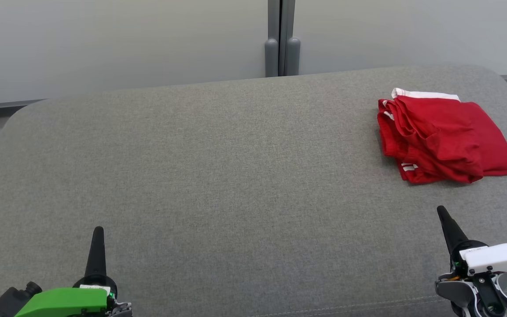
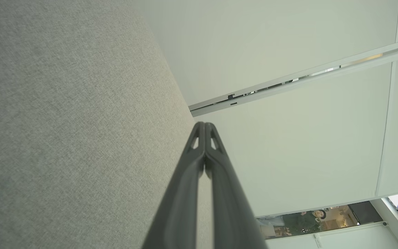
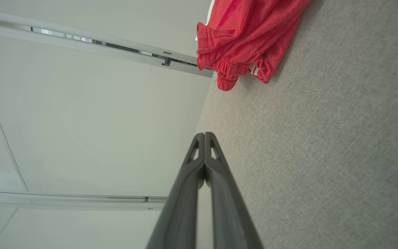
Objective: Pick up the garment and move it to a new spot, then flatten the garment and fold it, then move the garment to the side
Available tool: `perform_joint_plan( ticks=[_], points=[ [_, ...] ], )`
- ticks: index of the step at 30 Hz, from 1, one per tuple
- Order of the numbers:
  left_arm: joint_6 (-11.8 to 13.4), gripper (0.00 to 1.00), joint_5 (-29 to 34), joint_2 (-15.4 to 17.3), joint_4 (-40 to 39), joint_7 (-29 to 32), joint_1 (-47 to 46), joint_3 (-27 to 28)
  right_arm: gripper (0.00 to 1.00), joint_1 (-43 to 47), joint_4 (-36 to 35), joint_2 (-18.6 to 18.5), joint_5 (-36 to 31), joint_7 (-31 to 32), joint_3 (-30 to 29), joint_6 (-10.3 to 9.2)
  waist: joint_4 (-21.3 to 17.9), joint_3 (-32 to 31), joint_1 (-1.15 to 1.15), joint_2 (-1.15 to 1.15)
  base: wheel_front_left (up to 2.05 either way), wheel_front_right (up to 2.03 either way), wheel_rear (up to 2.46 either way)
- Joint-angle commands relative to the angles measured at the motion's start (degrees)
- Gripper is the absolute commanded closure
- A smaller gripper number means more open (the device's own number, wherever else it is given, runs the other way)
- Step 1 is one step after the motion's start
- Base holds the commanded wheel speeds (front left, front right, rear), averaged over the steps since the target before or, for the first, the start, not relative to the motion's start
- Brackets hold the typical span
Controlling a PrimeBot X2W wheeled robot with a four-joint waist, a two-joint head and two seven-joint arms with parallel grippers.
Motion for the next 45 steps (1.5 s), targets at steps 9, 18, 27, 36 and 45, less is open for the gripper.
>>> perform_joint_plan(
  ticks=[9, 18, 27, 36, 45],
  points=[
    [-0.4, 1.0, -5.1, 0.0, -0.6, 0.9, -1.7, -0.3, 1.0, -1.0, -0.7, 0.2, 4.6, 1.7, -1.0, 0.02, 0.3, 0.3, 0.0, 0.0, 0.0, 0.0, 0.0],
    [-0.5, 1.0, -9.3, 0.0, -0.7, 1.5, -2.0, -0.5, 1.0, -1.0, -0.8, 0.5, 8.4, 3.1, -1.7, 0.02, 0.5, 0.5, 0.0, 0.0, 0.0, 0.0, 0.0],
    [-0.7, 1.0, -13.2, 0.0, -0.8, 2.2, -2.4, -0.6, 1.0, -1.1, -0.9, 0.7, 12.0, 4.4, -2.3, 0.02, 0.8, 0.8, 0.0, 0.0, 0.0, 0.0, 0.0],
    [-0.8, 1.0, -16.8, -0.1, -0.9, 2.8, -2.8, -0.8, 1.0, -1.1, -1.0, 0.9, 15.3, 5.5, -2.9, 0.02, 1.1, 1.1, 0.0, 0.0, 0.0, 0.0, 0.0],
    [-0.8, 1.0, -17.2, -0.1, -0.9, 3.0, -2.7, -0.8, 1.0, -1.2, -1.0, 0.9, 15.8, 5.8, -3.0, 0.02, 1.1, 1.2, 0.0, 0.0, 0.0, 0.0, 0.0]
  ],
)
